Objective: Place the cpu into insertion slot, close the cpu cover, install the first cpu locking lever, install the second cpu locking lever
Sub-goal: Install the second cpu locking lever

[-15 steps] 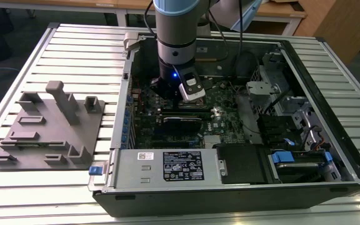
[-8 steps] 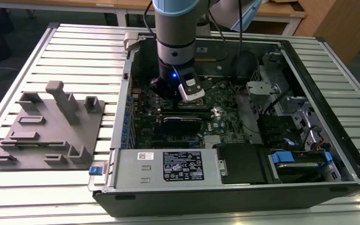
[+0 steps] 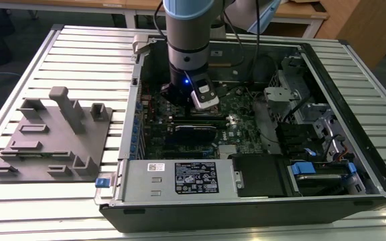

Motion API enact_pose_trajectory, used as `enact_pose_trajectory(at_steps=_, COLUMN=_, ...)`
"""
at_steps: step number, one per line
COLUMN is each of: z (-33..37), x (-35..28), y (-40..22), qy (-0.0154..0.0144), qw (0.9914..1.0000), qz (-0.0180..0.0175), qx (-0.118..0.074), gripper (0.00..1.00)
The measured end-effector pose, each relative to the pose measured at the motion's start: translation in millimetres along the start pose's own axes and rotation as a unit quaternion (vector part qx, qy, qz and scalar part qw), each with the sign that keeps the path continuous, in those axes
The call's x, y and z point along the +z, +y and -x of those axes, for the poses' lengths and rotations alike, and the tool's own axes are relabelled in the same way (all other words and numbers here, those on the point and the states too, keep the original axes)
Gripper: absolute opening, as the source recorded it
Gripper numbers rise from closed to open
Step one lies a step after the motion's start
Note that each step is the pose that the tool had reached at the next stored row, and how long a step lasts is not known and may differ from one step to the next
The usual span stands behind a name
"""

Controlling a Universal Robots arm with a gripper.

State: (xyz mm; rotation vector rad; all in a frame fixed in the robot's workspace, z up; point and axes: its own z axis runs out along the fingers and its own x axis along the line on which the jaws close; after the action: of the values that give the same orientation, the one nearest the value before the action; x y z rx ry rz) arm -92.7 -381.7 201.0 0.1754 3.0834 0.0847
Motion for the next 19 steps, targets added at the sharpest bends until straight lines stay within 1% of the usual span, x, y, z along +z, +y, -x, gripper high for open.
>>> enact_pose_trajectory(at_steps=3, z=-0.4, x=1.3, y=-0.1, qy=0.0003, qw=1.00000, qz=0.0025, qx=0.000, gripper=0.11)
enact_pose_trajectory(at_steps=5, z=-0.6, x=1.7, y=-0.2, qy=0.0006, qw=0.99999, qz=0.0049, qx=0.000, gripper=0.11)
enact_pose_trajectory(at_steps=9, z=-0.8, x=2.1, y=-0.2, qy=0.0014, qw=0.99993, qz=0.0116, qx=0.001, gripper=0.11)
enact_pose_trajectory(at_steps=13, z=-1.1, x=3.7, y=-0.3, qy=0.0017, qw=0.99986, qz=0.0165, qx=0.001, gripper=0.11)
enact_pose_trajectory(at_steps=17, z=-1.4, x=4.6, y=-0.7, qy=0.0020, qw=0.99983, qz=0.0181, qx=0.001, gripper=0.11)
enact_pose_trajectory(at_steps=19, z=-1.5, x=4.6, y=-0.7, qy=0.0020, qw=0.99983, qz=0.0181, qx=0.001, gripper=0.11)
